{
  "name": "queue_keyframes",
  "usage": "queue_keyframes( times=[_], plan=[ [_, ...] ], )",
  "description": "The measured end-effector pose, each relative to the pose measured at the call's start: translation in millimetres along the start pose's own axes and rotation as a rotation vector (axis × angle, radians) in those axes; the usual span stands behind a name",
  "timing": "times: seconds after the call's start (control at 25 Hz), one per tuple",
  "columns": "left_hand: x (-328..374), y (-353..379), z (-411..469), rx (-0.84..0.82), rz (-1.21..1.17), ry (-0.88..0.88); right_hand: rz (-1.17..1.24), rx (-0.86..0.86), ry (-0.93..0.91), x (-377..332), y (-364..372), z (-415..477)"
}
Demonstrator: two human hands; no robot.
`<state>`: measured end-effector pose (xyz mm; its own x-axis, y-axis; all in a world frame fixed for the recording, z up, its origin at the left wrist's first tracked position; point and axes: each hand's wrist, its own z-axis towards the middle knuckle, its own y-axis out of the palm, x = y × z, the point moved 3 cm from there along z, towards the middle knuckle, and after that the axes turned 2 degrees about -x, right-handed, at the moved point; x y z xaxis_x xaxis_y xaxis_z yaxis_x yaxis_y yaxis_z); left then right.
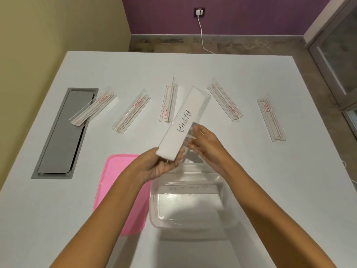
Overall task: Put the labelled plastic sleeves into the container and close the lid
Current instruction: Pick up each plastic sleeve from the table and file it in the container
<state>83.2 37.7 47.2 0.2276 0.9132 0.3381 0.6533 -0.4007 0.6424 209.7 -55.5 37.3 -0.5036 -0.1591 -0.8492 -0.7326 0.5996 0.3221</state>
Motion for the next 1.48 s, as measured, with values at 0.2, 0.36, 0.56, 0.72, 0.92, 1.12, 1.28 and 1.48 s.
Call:
queue_keyframes(
  times=[0.2,0.36,0.56,0.72,0.92,1.12,1.28,1.48],
  plan=[
    [-27.7,8.1,-12.3,-0.013,0.21,-0.008,0.116,-0.118,-0.027,-3.9,2.4,-13.0],
    [-24.3,-13.1,-22.9,0.444,0.872,0.513,-0.189,-0.134,-0.138,-14.9,-0.9,-35.4],
    [-29.0,-48.3,-40.3,0.705,0.946,0.751,-1.024,-0.141,-0.277,-4.4,-13.0,-66.6],
    [-42.8,-68.8,-31.7,0.672,0.934,0.541,-1.457,-0.247,-0.191,35.9,-13.5,-69.5],
    [-48.8,-73.6,-30.2,0.652,0.895,0.568,-1.656,-0.228,-0.163,72.8,-8.9,-59.6],
    [-48.5,-76.1,-28.8,0.658,0.859,0.574,-1.671,-0.19,-0.213,84.8,-5.5,-55.8],
    [-50.9,-79.0,-26.6,0.655,0.821,0.592,-1.67,-0.136,-0.349,87.8,-1.3,-57.2],
    [-48.8,-85.7,-23.0,0.623,0.792,0.564,-1.681,-0.055,-0.511,86.4,1.1,-63.9]
  ],
)
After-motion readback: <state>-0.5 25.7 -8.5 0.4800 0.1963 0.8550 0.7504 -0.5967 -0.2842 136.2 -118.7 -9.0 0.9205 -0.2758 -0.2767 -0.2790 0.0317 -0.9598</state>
